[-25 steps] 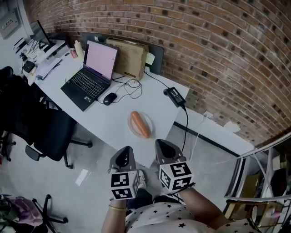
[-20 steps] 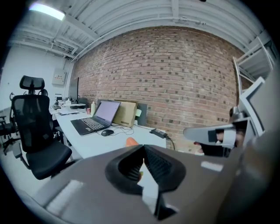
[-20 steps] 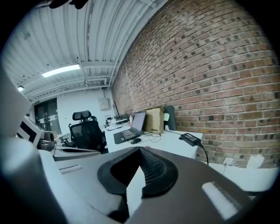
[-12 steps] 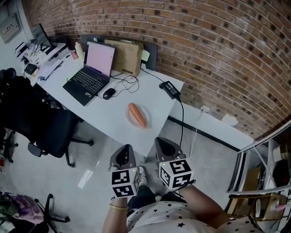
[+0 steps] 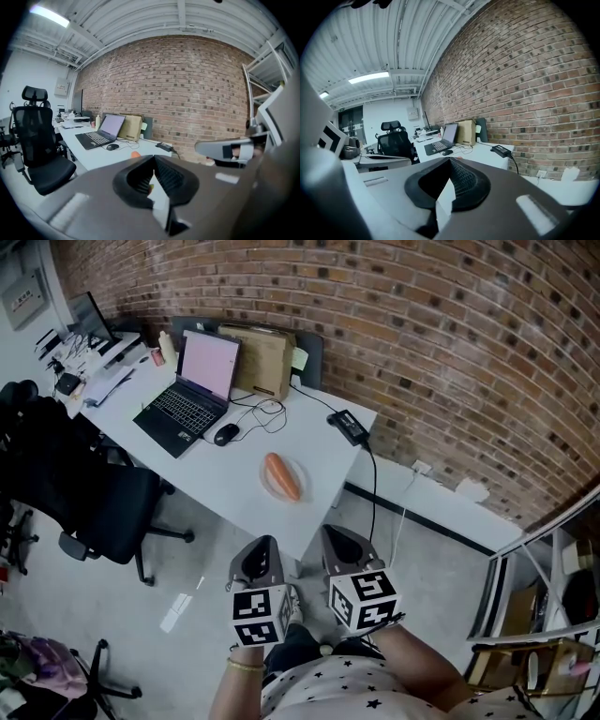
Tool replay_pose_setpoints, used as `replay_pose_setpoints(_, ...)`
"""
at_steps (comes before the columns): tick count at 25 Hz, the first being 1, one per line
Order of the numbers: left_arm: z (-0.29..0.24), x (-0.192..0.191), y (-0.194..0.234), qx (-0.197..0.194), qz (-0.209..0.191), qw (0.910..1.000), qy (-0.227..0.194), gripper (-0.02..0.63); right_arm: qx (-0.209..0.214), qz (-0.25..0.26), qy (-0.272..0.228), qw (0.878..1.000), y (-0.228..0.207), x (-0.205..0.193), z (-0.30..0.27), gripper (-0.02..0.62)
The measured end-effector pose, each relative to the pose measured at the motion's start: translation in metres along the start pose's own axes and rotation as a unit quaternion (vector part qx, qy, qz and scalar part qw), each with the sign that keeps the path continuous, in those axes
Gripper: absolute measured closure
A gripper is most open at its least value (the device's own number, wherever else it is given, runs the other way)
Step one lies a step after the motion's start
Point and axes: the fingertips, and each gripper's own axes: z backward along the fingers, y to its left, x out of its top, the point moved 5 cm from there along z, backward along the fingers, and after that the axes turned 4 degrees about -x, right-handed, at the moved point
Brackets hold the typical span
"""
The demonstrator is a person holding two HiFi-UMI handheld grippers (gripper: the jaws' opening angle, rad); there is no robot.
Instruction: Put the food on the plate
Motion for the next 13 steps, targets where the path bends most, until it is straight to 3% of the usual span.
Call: replay_pose_setpoints(13,0.0042,0.0012,-0.007,-0.002,-0.005,1.0,-0.005,0.599,0.011,0.011,-0.004,1.0,0.0049,-0.0001,0.0061,0.598)
